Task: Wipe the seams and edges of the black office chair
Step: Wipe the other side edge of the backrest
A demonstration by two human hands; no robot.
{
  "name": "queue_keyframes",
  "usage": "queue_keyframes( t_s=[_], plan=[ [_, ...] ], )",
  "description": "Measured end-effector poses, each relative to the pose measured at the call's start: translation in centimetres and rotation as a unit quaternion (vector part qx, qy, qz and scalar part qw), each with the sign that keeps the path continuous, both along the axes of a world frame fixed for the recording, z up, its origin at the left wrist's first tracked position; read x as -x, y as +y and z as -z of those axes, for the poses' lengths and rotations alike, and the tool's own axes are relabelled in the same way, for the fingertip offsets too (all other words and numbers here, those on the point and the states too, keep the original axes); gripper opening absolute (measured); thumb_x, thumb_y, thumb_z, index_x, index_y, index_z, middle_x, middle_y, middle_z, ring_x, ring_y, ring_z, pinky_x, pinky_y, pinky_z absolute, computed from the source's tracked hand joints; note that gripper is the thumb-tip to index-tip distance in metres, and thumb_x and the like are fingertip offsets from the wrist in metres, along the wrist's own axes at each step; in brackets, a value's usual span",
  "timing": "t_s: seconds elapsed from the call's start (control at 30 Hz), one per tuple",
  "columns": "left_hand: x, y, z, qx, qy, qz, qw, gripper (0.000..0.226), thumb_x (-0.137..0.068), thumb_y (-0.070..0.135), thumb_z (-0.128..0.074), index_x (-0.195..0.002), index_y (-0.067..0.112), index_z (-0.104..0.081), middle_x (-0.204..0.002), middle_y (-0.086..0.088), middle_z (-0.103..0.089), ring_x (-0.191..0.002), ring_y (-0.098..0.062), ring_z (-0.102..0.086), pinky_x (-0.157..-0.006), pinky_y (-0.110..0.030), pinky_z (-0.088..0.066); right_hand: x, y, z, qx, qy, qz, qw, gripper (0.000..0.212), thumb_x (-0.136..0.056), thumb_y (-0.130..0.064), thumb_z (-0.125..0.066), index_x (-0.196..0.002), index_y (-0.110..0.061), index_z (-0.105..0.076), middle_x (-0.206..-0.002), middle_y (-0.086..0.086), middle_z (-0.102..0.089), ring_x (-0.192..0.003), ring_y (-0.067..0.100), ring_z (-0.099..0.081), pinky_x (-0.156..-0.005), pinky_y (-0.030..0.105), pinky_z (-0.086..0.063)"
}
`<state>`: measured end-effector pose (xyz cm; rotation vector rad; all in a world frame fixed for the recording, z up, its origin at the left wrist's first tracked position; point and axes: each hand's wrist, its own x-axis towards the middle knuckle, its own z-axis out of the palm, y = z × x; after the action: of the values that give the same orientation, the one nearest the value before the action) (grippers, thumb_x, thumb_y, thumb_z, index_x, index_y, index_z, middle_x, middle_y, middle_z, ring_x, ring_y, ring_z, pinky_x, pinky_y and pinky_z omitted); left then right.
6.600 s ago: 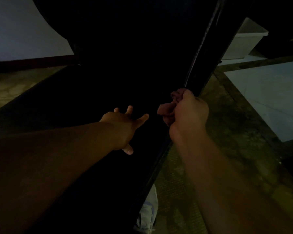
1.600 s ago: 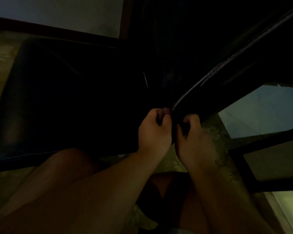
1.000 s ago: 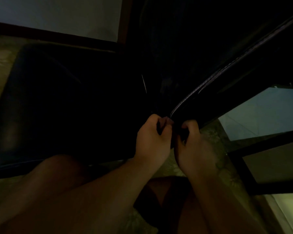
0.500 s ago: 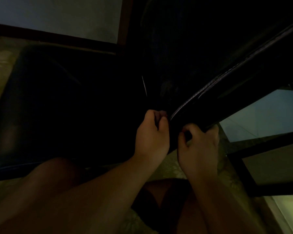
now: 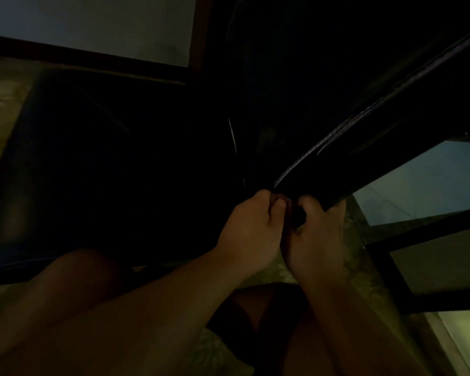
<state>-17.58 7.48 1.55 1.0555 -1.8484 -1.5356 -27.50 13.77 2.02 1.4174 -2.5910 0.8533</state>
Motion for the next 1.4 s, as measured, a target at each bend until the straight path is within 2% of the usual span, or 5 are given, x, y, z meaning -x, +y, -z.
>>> queue_keyframes(
  t_s=[0.27, 0.6, 0.93, 1.17, 1.4],
  plan=[
    [0.6, -0.1, 0.0, -0.116, 0.027, -0.242, 0.963, 0.032, -0.108, 0.032, -0.036, -0.098, 0.016, -0.061, -0.083, 0.006, -0.061, -0.071, -0.005, -0.059, -0.051, -0.01, -0.035, 0.0, 0.0, 0.0, -0.02, -0.006, 0.018, 1.0, 0.016, -0.083, -0.025, -0.065, -0.098, -0.024, -0.059, -0.114, 0.001, -0.037, -0.094, 0.023, -0.052, -0.077, 0.025, -0.038],
    [0.5, -2.0, -0.1, -0.035, 0.003, -0.145, 0.989, 0.035, -0.108, 0.034, -0.038, -0.08, 0.019, -0.054, -0.071, 0.005, -0.055, -0.061, -0.004, -0.055, -0.05, -0.015, -0.035, -0.2, -0.2, -0.3, -0.007, -0.017, 0.01, 1.0, 0.015, -0.083, -0.021, -0.066, -0.097, -0.019, -0.06, -0.113, -0.001, -0.037, -0.097, 0.011, -0.037, -0.071, 0.004, -0.025],
    [0.7, -1.5, -0.8, -0.024, 0.014, -0.099, 0.995, 0.033, -0.108, 0.032, -0.038, -0.079, 0.021, -0.048, -0.072, 0.005, -0.052, -0.06, 0.0, -0.054, -0.05, -0.014, -0.034, -0.1, -0.5, 0.0, -0.005, -0.013, 0.017, 1.0, 0.017, -0.084, -0.024, -0.067, -0.099, -0.016, -0.062, -0.116, 0.004, -0.04, -0.101, 0.015, -0.04, -0.075, 0.023, -0.034],
    [0.4, -2.1, -1.3, 0.012, 0.015, -0.11, 0.994, 0.034, -0.108, 0.032, -0.04, -0.076, 0.022, -0.045, -0.068, 0.006, -0.05, -0.056, 0.005, -0.052, -0.048, -0.012, -0.038, 0.2, -0.5, 0.2, -0.008, 0.015, 0.005, 1.0, 0.02, -0.083, -0.028, -0.07, -0.096, -0.016, -0.061, -0.113, 0.004, -0.045, -0.094, 0.005, -0.029, -0.07, 0.001, -0.02],
    [0.0, -2.3, -1.6, 0.049, 0.009, -0.108, 0.993, 0.035, -0.108, 0.031, -0.041, -0.074, 0.021, -0.045, -0.065, 0.006, -0.049, -0.057, 0.006, -0.052, -0.049, -0.011, -0.038, -0.1, -0.4, 0.2, -0.013, 0.007, 0.01, 1.0, 0.021, -0.083, -0.03, -0.068, -0.097, -0.016, -0.06, -0.117, 0.005, -0.044, -0.104, 0.02, -0.043, -0.076, 0.021, -0.031]
  ],
)
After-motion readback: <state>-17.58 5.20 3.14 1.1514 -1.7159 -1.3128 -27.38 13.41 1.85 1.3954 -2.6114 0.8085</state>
